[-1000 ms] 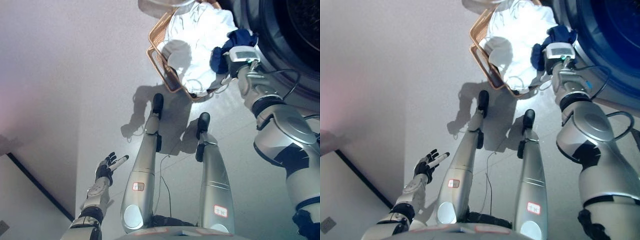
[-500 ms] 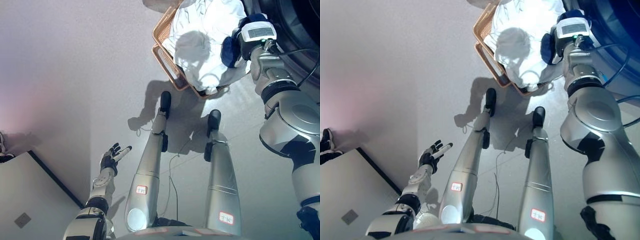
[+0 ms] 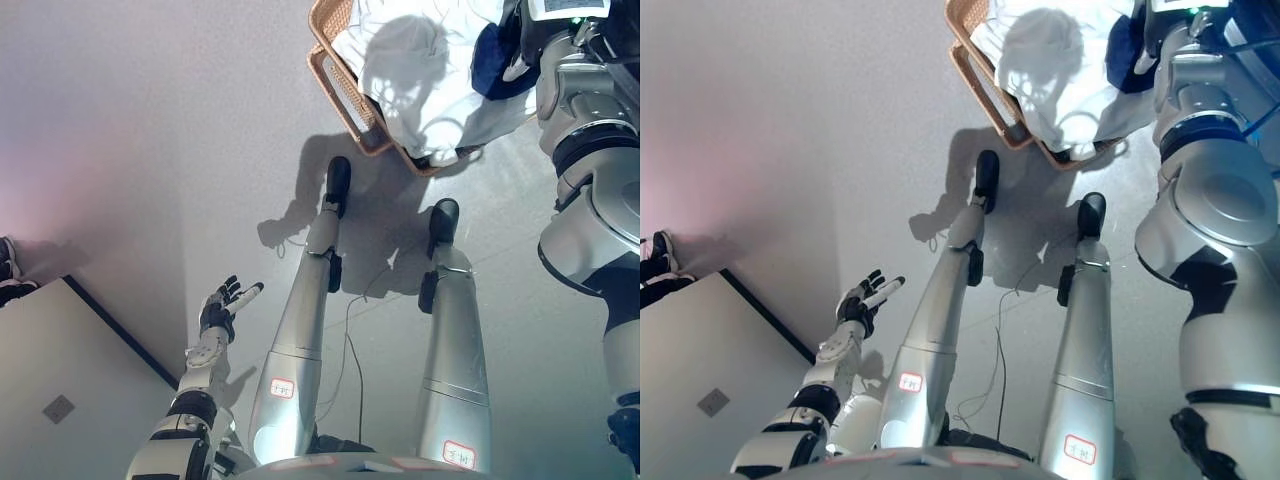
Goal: Put the clothes in the basket into the washing machine.
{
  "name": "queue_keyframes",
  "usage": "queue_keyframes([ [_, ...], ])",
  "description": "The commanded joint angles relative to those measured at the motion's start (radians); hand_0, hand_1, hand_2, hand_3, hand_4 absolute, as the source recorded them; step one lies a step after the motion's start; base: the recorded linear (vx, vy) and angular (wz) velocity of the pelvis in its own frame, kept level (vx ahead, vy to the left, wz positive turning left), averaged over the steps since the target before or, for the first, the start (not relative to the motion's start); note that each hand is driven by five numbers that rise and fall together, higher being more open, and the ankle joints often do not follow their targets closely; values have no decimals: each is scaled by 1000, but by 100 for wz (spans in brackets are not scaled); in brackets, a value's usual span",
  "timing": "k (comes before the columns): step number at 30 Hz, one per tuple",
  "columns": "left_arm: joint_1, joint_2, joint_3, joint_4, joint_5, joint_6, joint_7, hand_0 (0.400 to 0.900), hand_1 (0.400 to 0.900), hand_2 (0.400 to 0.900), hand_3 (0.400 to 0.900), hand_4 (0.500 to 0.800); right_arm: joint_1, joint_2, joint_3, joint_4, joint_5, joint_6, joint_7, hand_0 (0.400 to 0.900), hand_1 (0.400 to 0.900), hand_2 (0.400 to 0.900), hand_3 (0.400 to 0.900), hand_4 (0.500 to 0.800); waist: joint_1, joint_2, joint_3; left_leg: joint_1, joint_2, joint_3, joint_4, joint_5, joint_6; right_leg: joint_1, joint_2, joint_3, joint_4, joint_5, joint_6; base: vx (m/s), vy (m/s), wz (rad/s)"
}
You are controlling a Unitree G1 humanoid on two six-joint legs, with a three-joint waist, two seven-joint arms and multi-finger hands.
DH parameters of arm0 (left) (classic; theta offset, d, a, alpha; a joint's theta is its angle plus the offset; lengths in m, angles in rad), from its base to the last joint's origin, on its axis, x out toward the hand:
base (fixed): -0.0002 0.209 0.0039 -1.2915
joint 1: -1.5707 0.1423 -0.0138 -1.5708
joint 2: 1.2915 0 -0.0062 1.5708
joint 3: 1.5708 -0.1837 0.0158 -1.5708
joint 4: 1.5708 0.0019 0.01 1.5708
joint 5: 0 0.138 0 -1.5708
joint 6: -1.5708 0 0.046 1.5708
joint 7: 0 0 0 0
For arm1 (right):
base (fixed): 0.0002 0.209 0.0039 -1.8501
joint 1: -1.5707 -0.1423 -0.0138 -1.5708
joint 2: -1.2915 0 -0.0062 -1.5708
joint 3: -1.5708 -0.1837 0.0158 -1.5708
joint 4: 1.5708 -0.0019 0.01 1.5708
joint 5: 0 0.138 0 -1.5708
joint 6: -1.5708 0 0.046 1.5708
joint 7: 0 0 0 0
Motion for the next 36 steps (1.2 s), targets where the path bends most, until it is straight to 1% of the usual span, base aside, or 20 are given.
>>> queue_keyframes([
  [1, 62, 41, 34, 14, -33, -4, 57, 900, 900, 900, 900, 800, -158, -61, 97, 22, 11, 32, -40, 400, 400, 400, 400, 500, -52, 130, 48, 6, 20, 5, 118, -47, -42, 54, -21, 114, -27, 253, 99, -9, 19, -11],
  [7, 64, 17, 44, 12, -30, -8, 70, 900, 900, 900, 900, 800, -171, -14, 97, 5, 38, 39, -38, 400, 400, 400, 400, 500, -74, 136, 48, 45, 33, 6, 103, -47, -52, 81, -34, 117, -51, 254, 101, -10, 5, -5],
  [12, 40, -4, 41, 24, -33, -11, 81, 900, 900, 900, 900, 800, -176, -6, 92, 0, 76, 32, -42, 400, 400, 400, 400, 500, -100, 139, 48, 115, 53, 3, 50, -48, -65, 144, -54, 119, -98, 252, 104, 0, 0, 0],
  [15, 45, -10, 43, 14, -32, -11, 82, 900, 900, 900, 900, 800, -151, -2, 51, -9, 100, 30, -43, 400, 400, 400, 400, 500, -109, 130, 48, 177, 67, 4, 0, -52, -73, 201, -66, 116, -145, 253, 105, -1, -8, -4],
  [19, 34, -11, 48, 23, -31, -14, 88, 900, 900, 900, 900, 800, -103, 13, -58, -23, 163, 25, -48, 400, 400, 400, 400, 500, -126, 109, 48, 279, 84, 13, -69, -54, -79, 298, -87, 99, -223, 257, 94, -6, -38, -5],
  [22, -2, -6, 58, 42, -34, -10, 91, 900, 900, 900, 900, 800, -17, 21, -232, -67, 259, 6, -64, 400, 400, 400, 400, 500, -146, 83, 48, 376, 96, 20, -132, -51, -82, 394, -96, 75, -296, 257, 82, -7, -69, -3],
  [23, -5, -3, 59, 42, -34, -10, 91, 900, 900, 900, 900, 800, -18, 20, -236, -71, 258, 8, -65, 400, 400, 400, 400, 500, -144, 81, 48, 374, 99, 19, -140, -41, -83, 392, -94, 74, -303, 266, 81, 15, -86, -5],
  [24, -22, 1, 64, 58, -30, -2, 89, 900, 900, 900, 900, 800, 78, 27, -417, -101, 369, -5, -81, 400, 400, 400, 400, 500, -159, 66, 48, 455, 105, 30, -171, -51, -81, 472, -97, 56, -343, 254, 73, 27, -82, -3],
  [25, -39, 13, 65, 88, -30, 1, 90, 900, 900, 900, 900, 800, 128, 33, -492, -117, 409, -11, -82, 400, 400, 400, 400, 500, -169, 57, 48, 486, 106, 32, -184, -49, -85, 503, -98, 48, -360, 258, 68, 56, -102, -2],
  [27, -88, 40, 69, 134, -30, 14, 91, 900, 900, 900, 900, 800, 259, 66, -723, -167, 554, -39, -104, 400, 400, 400, 400, 500, -188, 43, 48, 574, 116, 48, -231, -46, -83, 587, -97, 30, -415, 254, 56, 66, -80, -4],
  [28, -106, 54, 69, 156, -35, 17, 88, 900, 900, 900, 900, 800, 342, 86, -820, -201, 595, -50, -99, 400, 400, 400, 400, 500, -195, 36, 48, 614, 117, 54, -248, -47, -82, 627, -99, 18, -439, 253, 51, 81, -89, -2],
  [29, -122, 65, 69, 184, -38, 19, 90, 900, 900, 900, 900, 800, 433, 115, -953, -231, 665, -71, -96, 400, 400, 400, 400, 500, -203, 33, 48, 649, 113, 56, -261, -45, -82, 663, -97, 10, -456, 254, 45, 78, -90, 2],
  [30, -144, 88, 58, 213, -36, 25, 89, 900, 900, 900, 900, 800, 502, 138, -1043, -270, 718, -82, -90, 400, 400, 400, 400, 500, -211, 27, 48, 689, 114, 66, -278, -45, -77, 708, -95, -3, -480, 252, 37, 75, -79, 4],
  [31, -151, 97, 56, 225, -40, 26, 86, 900, 900, 900, 900, 800, 576, 170, -1133, -309, 760, -86, -67, 400, 400, 400, 400, 500, -217, 26, 48, 726, 114, 75, -292, -46, -73, 747, -95, -10, -503, 252, 31, 78, -60, -1],
  [32, -158, 113, 56, 245, -45, 28, 86, 900, 900, 900, 900, 800, 634, 197, -1201, -352, 792, -91, -63, 400, 400, 400, 400, 500, -224, 21, 48, 759, 112, 80, -302, -47, -70, 780, -93, -16, -525, 252, 25, 77, -46, -4],
  [34, -187, 130, 36, 277, -49, 32, 84, 900, 900, 900, 900, 800, 726, 268, -1341, -422, 853, -100, -39, 400, 400, 400, 400, 500, -234, 18, 48, 822, 106, 93, -326, -49, -57, 852, -86, -37, -572, 249, 12, 82, -52, -9],
  [35, -192, 140, 29, 291, -52, 35, 80, 900, 900, 900, 900, 800, 756, 287, -1376, -445, 869, -101, -30, 400, 400, 400, 400, 500, -236, 14, 46, 849, 103, 100, -340, -51, -50, 882, -81, -45, -596, 248, 5, 103, -57, -6],
  [36, -186, 144, 18, 299, -54, 35, 77, 900, 900, 900, 900, 800, 787, 319, -1429, -472, 901, -108, -25, 400, 400, 400, 400, 500, -235, 15, 25, 871, 96, 107, -357, -55, -40, 907, -71, -54, -619, 245, -3, 83, -52, -2],
])
